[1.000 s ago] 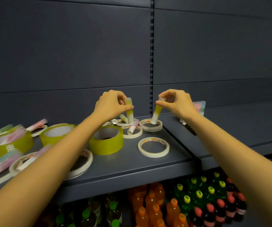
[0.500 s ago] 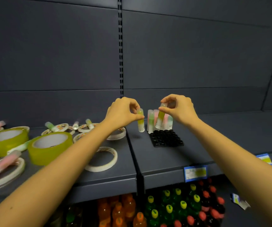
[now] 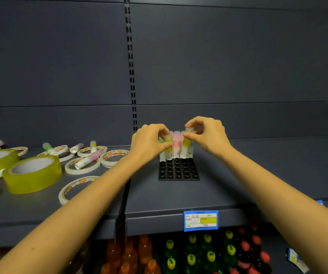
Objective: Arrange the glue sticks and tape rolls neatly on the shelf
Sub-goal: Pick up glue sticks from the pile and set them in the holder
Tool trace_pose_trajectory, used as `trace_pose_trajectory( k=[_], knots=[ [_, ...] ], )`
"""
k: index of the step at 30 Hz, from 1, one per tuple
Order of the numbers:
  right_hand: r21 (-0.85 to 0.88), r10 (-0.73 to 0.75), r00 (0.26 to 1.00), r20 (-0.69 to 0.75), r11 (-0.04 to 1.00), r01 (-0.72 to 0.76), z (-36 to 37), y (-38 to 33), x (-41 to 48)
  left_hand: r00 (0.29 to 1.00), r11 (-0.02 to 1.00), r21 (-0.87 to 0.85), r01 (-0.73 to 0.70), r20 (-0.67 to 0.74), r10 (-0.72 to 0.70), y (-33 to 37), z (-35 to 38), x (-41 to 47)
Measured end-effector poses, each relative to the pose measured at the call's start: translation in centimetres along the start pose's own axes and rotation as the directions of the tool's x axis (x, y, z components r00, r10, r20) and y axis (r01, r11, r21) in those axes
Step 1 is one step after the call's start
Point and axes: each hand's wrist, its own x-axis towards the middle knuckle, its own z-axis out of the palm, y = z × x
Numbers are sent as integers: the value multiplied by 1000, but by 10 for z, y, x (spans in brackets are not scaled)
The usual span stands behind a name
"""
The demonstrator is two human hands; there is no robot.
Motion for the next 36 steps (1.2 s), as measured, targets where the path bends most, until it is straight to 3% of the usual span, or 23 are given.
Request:
trace_pose_trajectory(
  k=[6, 10, 13, 18, 22, 28, 32, 36],
  knots=[
    [28, -29, 999, 14, 999, 29, 4, 9, 8, 999, 981, 189, -41, 37, 35, 4, 9, 8],
    [33, -43, 999, 26, 999, 43, 8, 12, 13, 976, 833, 508, -219, 93, 199, 2, 13, 14],
    [6, -65, 997, 38, 998, 65, 13, 13, 14, 954, 750, 590, -299, 177, 241, 0, 16, 17],
    [-38, -67, 996, 56, 997, 69, 25, 13, 13, 952, 733, 608, -306, 200, 232, 4, 21, 19],
    [-93, -51, 996, 78, 994, 59, 29, 11, 15, 963, 796, 543, -268, 173, 206, 2, 16, 20],
    [-361, -102, 987, 123, 922, 140, 29, 0, 20, 991, 933, 357, -45, -103, 87, -17, 0, 13],
    [-374, -44, 986, 158, 922, 101, 25, -11, 26, 990, 933, 359, 29, -138, 22, -34, -15, 8],
    [-528, -87, 969, 233, 825, 201, 22, -29, 29, 988, 926, 373, 63, -156, -5, -51, -38, -3]
  ],
)
